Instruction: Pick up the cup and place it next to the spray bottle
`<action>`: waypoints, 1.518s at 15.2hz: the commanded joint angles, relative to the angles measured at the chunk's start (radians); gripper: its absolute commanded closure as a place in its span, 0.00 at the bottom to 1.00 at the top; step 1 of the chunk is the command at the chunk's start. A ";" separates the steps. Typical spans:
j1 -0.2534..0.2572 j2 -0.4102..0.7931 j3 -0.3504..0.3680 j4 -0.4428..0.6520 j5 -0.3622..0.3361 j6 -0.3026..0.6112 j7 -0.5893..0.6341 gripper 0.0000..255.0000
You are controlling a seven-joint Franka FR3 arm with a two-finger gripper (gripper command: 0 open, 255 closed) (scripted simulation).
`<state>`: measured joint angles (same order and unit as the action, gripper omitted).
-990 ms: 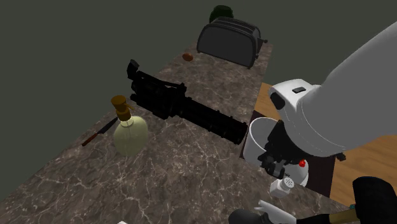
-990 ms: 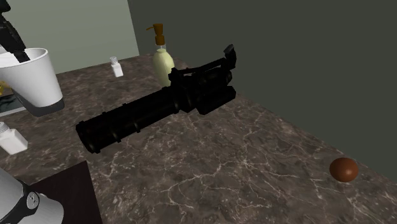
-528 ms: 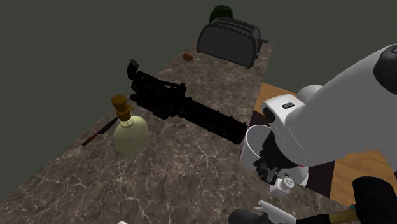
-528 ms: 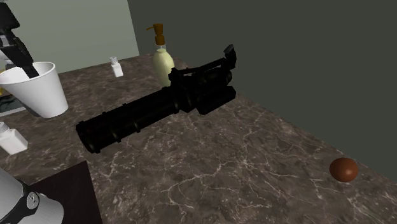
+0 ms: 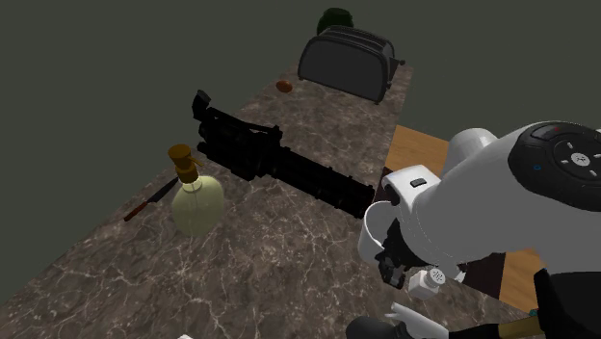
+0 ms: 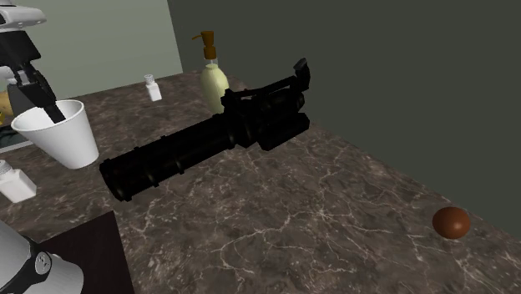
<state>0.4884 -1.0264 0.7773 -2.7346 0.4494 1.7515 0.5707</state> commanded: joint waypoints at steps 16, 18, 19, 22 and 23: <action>0.008 0.038 0.077 -0.072 0.061 0.111 0.011 0.00; 0.008 0.038 0.077 -0.072 0.061 0.111 0.011 0.00; 0.008 0.038 0.077 -0.072 0.061 0.111 0.011 0.00; 0.002 0.021 0.039 -0.016 0.028 0.041 0.014 0.00; -0.002 0.016 0.022 0.013 0.012 0.008 0.017 0.00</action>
